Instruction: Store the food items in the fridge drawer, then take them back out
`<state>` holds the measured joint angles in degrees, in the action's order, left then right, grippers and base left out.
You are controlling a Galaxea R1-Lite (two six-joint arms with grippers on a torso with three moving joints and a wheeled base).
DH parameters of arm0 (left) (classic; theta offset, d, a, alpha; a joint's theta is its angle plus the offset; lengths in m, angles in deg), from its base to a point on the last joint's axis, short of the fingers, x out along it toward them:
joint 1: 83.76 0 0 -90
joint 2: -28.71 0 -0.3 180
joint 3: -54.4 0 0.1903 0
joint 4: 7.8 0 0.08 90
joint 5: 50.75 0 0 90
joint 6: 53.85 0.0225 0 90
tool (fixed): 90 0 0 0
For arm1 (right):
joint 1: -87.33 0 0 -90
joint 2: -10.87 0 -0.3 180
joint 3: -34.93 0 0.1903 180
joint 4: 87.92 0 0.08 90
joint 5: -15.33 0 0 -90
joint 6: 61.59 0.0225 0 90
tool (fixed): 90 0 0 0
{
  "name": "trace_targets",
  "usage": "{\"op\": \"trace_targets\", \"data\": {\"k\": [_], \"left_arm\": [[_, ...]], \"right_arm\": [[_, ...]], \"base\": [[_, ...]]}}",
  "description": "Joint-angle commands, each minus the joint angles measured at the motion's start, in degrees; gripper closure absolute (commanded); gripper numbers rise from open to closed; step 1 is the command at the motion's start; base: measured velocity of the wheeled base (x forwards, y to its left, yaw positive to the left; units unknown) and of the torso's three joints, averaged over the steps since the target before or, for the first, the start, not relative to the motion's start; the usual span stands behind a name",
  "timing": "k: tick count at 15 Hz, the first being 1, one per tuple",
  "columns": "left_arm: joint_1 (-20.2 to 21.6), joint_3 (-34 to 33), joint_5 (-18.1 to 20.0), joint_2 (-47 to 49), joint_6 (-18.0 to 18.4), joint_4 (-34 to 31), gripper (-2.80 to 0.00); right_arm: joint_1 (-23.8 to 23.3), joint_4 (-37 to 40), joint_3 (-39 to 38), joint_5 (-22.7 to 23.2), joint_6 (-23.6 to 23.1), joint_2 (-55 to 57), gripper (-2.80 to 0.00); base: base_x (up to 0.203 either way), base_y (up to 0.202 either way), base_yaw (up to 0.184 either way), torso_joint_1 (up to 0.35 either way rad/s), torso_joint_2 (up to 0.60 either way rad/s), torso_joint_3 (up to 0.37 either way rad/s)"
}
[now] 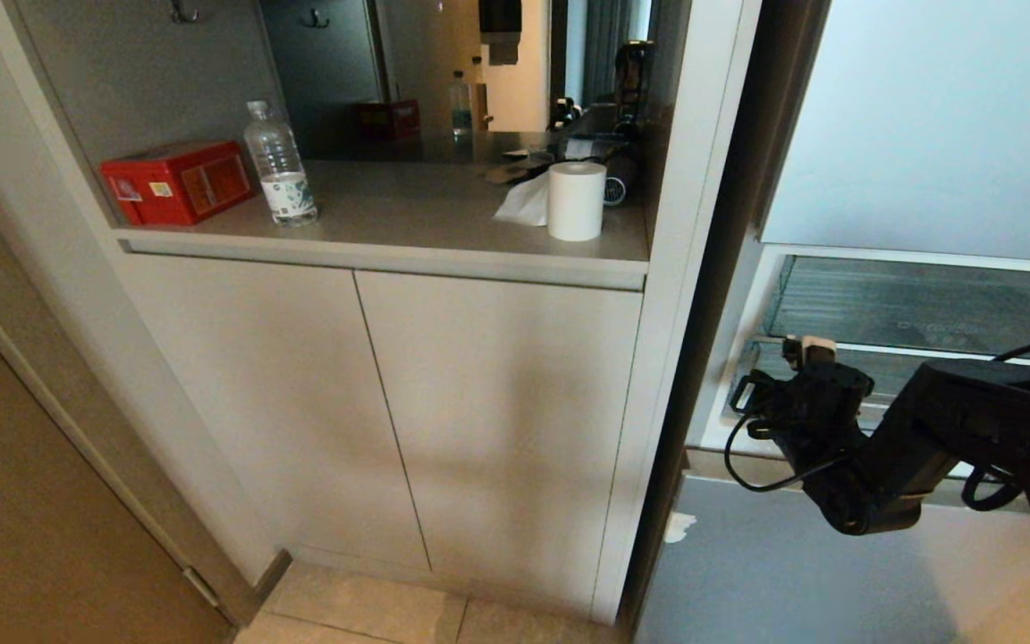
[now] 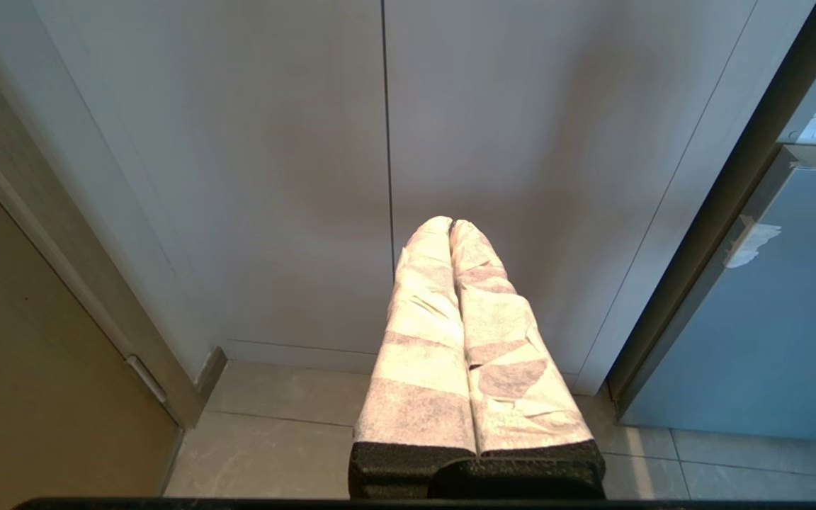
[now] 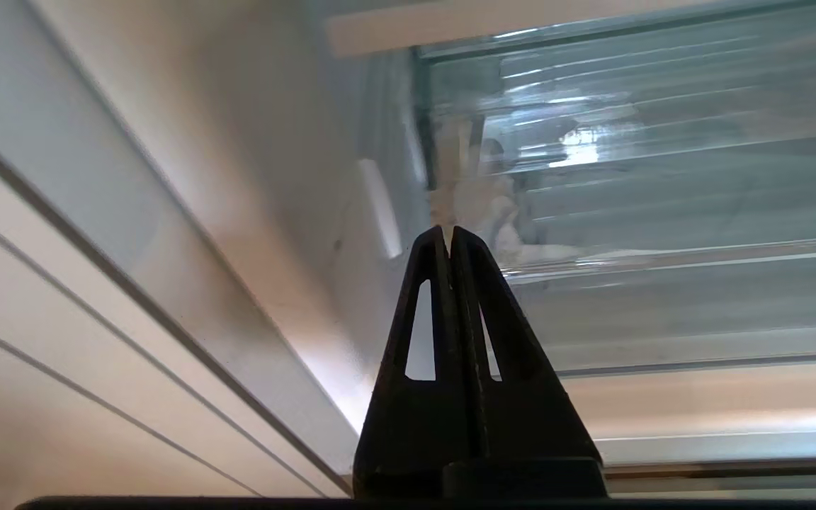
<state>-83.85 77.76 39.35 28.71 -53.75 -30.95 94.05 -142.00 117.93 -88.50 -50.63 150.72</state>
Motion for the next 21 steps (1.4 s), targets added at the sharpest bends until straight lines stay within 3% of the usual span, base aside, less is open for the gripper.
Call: {"op": "trace_targets", "data": {"k": [1, 5, 6, 9, 12, 17, 21], "left_arm": [[0.0, -0.1, 0.0, 0.0, 0.0, 0.0, 0.0], [0.0, -0.1, 0.0, 0.0, 0.0, 0.0, 0.0], [0.0, -0.1, 0.0, 0.0, 0.0, 0.0, 0.0], [0.0, -0.1, 0.0, 0.0, 0.0, 0.0, 0.0], [0.0, -0.1, 0.0, 0.0, 0.0, 0.0, 0.0], [0.0, -0.1, 0.0, 0.0, 0.0, 0.0, 0.0], [0.0, -0.1, 0.0, 0.0, 0.0, 0.0, 0.0]], "right_arm": [[0.1, -0.5, -1.2, -0.1, 0.2, -1.3, 0.0], [0.0, -0.5, -9.1, 0.2, 2.8, -5.4, 0.0], [-0.3, -0.5, -11.4, 0.8, 3.7, -6.7, -2.8], [-2.4, -0.5, -12.2, 4.7, 3.8, -7.3, -2.8], [-5.8, -0.6, -9.5, 12.3, 3.6, -6.1, -2.8], [-6.3, -2.0, -5.6, 13.6, -2.1, -3.0, -2.8], [-5.8, -2.0, -5.2, 13.6, -2.7, -1.5, -2.8]], "base": [[0.0, 0.0, 0.0, 0.0, 0.0, 0.0], [0.0, 0.0, 0.0, 0.0, 0.0, 0.0], [0.0, 0.0, 0.0, 0.0, 0.0, 0.0], [0.0, 0.0, 0.0, 0.0, 0.0, 0.0], [0.0, 0.0, 0.0, 0.0, 0.0, 0.0], [0.0, 0.0, 0.0, 0.0, 0.0, 0.0], [0.0, 0.0, 0.0, 0.0, 0.0, 0.0]]}}
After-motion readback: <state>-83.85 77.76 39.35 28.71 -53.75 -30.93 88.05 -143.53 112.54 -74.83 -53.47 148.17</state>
